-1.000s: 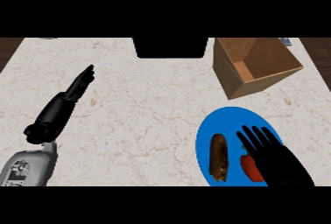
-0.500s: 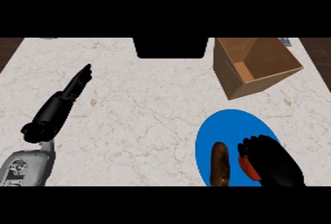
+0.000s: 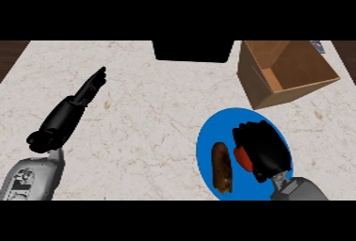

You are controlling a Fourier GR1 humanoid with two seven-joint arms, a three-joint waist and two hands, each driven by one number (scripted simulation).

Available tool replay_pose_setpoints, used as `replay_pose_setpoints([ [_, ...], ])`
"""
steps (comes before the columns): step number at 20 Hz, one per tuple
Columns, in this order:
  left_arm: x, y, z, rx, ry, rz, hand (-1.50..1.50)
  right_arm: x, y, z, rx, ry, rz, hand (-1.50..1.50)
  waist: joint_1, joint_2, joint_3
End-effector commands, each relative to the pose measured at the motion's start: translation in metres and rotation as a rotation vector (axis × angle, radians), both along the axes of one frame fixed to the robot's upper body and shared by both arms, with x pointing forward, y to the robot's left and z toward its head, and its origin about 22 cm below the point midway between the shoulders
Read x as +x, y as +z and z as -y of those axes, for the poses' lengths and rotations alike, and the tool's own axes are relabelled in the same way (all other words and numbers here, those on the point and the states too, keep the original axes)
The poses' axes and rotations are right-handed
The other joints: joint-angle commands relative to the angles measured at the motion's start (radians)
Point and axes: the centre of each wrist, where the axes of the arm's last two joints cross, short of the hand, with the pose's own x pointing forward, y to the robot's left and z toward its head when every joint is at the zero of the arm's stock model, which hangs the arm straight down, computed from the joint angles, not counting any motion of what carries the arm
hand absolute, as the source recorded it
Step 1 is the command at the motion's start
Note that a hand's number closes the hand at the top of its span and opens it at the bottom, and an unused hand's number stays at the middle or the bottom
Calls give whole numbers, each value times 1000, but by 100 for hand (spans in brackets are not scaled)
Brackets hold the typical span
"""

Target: Pick the bell pepper from the plate and place it in the cardboard box

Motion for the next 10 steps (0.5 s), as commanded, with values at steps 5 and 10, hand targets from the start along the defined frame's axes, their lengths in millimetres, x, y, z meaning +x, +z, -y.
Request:
replay_pose_setpoints([
  [5, 10, 10, 26, -7, -87, 30, 0, 77, 56, -83, 249, -282, 105, 150, 94, 29, 8],
  [10, 15, 9, 30, 4, -81, 27, 0, 121, 113, -121, 159, -319, 262, 150, 80, 20, 5],
])
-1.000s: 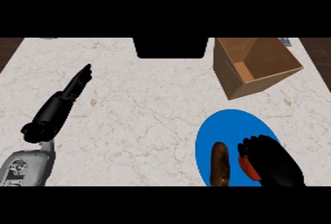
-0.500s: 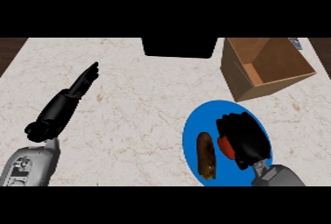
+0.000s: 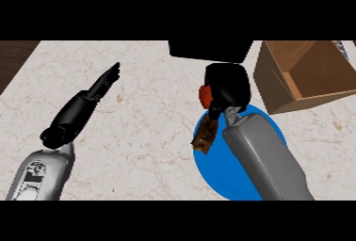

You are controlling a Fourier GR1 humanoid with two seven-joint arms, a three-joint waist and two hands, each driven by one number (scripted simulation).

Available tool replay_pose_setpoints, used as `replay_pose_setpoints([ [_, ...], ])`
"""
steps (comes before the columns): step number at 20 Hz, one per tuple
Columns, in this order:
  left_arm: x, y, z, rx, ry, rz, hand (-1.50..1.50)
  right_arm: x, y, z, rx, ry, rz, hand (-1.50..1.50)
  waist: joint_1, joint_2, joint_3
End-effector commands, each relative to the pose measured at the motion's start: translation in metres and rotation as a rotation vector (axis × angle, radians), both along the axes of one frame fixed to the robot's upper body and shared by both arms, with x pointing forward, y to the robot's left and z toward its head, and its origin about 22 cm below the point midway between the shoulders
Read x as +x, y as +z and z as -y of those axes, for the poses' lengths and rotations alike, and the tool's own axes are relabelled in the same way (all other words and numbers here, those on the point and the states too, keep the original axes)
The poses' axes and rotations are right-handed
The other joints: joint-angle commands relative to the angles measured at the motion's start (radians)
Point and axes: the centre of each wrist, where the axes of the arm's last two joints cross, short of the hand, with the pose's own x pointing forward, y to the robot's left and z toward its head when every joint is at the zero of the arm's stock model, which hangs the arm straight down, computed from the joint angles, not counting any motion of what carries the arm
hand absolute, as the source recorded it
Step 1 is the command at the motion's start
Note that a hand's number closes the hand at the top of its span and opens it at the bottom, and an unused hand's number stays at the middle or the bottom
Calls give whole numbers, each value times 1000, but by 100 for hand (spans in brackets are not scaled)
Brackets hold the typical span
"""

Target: Pick the bell pepper from the plate and place it in the cardboard box

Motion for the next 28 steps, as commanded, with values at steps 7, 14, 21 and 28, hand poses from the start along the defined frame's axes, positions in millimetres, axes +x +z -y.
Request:
replay_pose_setpoints([
  [7, -3, -18, -12, 18, 39, -34, 0, 54, 94, -49, 131, -278, 294, 150, -31, -11, -1],
  [14, -1, -8, -7, 6, 59, -10, 0, 86, 122, -31, 244, -536, 416, 150, -66, -14, 0],
  [21, 3, -12, -11, -2, 93, -12, 0, 116, 110, 38, 266, -647, 433, 150, -92, -14, 1],
  [28, -6, -9, -15, 2, 100, -18, 0, 128, 92, 98, 171, -678, 131, 150, -111, -25, 2],
])
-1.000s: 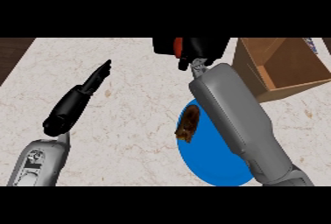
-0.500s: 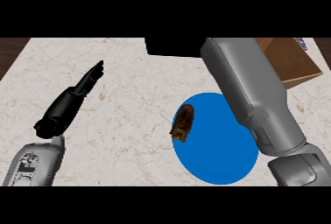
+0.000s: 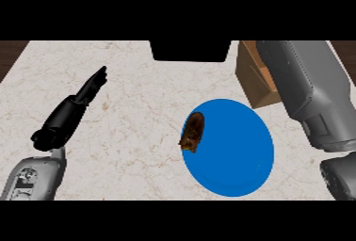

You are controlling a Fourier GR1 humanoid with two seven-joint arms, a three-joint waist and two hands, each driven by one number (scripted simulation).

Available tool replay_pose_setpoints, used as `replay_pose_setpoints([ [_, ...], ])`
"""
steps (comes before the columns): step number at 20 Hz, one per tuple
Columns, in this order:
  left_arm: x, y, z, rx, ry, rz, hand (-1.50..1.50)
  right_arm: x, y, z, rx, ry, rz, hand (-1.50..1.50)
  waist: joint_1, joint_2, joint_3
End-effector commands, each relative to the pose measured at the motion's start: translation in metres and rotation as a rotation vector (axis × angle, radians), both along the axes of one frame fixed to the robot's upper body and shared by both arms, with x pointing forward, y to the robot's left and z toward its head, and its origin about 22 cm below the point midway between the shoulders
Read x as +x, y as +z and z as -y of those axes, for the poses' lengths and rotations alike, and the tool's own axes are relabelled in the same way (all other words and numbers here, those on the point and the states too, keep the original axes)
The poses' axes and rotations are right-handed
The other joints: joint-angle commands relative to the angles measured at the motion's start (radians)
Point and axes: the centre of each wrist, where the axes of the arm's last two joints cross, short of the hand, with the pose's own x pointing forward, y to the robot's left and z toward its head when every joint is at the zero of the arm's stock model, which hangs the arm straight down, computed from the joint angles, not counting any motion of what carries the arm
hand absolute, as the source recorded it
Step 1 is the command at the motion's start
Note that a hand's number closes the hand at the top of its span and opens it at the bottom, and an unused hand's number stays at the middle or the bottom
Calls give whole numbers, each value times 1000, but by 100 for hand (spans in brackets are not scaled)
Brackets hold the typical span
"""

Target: Pick the bell pepper from the plate and place it in the cardboard box

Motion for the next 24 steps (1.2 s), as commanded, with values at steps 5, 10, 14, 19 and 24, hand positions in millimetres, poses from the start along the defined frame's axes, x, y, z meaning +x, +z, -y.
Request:
replay_pose_setpoints([
  [5, -4, 2, -1, 1, 13, 2, 0, 6, -26, 75, 162, 13, -298, 150, -8, -2, 1],
  [10, -9, -3, -6, 2, 12, 6, 0, 3, -40, 105, 206, 25, -482, 150, -6, -2, 1],
  [14, -7, 3, -21, 5, 23, 9, 0, 1, -53, 102, 304, 130, -551, -150, -20, -9, 1],
  [19, -10, -6, -13, 6, 43, -18, 0, -9, -87, 100, 319, 284, -403, -150, -22, -7, 1],
  [24, -4, -6, -11, 2, 60, -10, 0, -7, -9, 98, 522, 320, 159, -150, -41, -10, 4],
])
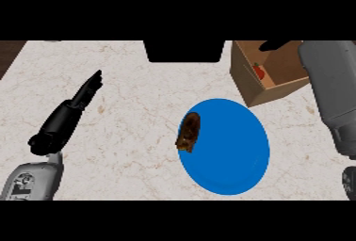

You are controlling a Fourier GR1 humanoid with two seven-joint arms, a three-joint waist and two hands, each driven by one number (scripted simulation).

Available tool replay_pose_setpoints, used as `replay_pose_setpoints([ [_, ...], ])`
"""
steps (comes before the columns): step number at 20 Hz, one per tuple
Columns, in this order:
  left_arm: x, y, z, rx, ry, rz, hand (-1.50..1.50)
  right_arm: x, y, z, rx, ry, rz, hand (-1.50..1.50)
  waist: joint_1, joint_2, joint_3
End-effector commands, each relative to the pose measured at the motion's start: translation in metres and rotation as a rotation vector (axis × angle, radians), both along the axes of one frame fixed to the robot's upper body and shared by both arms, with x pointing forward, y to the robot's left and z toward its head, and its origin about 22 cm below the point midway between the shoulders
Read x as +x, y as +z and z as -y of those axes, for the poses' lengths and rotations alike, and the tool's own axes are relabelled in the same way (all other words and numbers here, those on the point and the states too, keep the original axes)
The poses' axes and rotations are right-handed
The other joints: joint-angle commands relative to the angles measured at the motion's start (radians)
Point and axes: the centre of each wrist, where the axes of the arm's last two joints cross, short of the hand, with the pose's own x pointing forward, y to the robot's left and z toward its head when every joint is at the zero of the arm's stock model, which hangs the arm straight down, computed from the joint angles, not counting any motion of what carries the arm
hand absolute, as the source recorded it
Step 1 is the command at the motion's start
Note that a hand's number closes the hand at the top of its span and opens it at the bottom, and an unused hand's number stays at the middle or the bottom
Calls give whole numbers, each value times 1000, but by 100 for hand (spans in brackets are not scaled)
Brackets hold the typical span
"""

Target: Pick the bell pepper from the plate and place it in the cardboard box

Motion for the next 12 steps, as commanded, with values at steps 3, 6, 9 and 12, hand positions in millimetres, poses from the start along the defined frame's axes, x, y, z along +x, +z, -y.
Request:
replay_pose_setpoints([
  [3, -5, -2, -4, -4, -3, -9, 0, -11, 31, 30, 409, -181, 476, -150, -2, -3, 4],
  [6, 1, 8, -14, 1, 9, 0, 0, -18, 8, 44, 530, -277, 558, -150, -3, 0, 1],
  [9, -4, 3, -4, 8, -2, -1, 0, -31, -13, 70, 568, -313, 596, -150, -7, -3, -1],
  [12, -2, 2, -5, -2, 1, 11, 0, -47, -35, 100, 532, -355, 663, -150, -2, 0, -1],
])
